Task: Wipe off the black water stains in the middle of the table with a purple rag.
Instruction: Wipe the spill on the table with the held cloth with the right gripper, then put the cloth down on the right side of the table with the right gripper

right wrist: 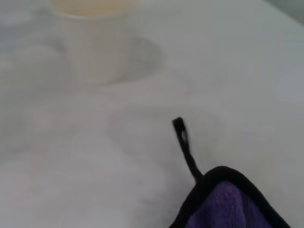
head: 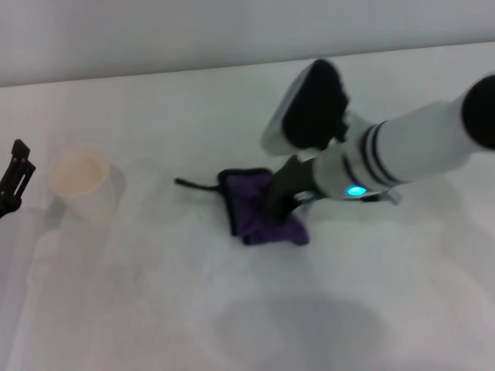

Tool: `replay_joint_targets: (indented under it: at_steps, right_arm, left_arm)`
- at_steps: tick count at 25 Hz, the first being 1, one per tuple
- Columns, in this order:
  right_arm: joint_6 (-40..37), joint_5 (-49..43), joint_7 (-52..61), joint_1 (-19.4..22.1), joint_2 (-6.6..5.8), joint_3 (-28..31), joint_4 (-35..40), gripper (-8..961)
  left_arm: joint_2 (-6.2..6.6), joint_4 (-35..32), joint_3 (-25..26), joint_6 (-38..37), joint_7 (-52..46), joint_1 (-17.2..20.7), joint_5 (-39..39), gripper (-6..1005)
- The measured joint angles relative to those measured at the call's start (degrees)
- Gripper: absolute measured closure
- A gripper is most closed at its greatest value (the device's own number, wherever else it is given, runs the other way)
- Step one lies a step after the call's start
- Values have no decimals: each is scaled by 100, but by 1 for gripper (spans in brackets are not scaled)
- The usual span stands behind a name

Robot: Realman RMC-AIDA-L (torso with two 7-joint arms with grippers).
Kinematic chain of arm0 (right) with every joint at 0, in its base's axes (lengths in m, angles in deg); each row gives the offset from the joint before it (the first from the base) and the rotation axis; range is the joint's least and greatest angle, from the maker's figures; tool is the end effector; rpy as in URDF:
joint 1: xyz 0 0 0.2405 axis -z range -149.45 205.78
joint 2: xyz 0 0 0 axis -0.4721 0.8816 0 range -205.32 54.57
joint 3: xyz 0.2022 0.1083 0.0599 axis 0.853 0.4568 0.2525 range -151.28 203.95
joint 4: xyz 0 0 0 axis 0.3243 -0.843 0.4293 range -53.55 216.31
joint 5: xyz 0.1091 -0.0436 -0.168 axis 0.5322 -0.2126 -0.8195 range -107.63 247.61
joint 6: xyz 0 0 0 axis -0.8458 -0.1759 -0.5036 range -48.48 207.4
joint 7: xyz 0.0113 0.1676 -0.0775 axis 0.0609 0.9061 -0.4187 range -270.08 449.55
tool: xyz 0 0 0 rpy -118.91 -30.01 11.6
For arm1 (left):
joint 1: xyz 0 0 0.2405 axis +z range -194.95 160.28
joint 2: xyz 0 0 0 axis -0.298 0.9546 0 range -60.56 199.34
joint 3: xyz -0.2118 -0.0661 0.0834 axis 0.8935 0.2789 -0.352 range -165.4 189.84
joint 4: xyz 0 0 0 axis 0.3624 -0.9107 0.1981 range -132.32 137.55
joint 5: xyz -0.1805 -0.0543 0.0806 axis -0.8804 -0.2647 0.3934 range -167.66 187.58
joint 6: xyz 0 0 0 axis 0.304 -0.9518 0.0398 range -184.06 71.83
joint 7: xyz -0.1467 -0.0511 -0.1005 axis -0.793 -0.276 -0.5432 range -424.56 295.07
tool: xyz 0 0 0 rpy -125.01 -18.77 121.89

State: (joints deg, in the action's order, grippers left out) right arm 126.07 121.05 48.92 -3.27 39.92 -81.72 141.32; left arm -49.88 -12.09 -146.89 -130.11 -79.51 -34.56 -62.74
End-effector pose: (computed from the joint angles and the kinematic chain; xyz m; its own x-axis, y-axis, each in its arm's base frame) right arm 0.1991 0.3568 -0.1216 0.8909 -0.4496 0.0650 -0.3837 -0.8214 -0.4221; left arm -0.3110 0.3059 -0.0317 0.5370 0.0093 0.8435 0.8340 -0.1565 -0.5292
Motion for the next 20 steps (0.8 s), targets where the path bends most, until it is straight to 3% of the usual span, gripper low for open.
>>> replay_joint_targets:
  at_steps: [4,11,20]
  right_arm:
    - [349,-444,-98,190,-12,802,72,811]
    - [1130,-1021,-103,278,-27,1586,172,800]
    - [1090,-1350,-64,555,-12,1820,528,784]
  left_arm:
    - [0,3,15,6,0,-3,0,111]
    - [0,3,20,8,0,1,-22,111]
    - [0,3,29,9,0,3,-25,111]
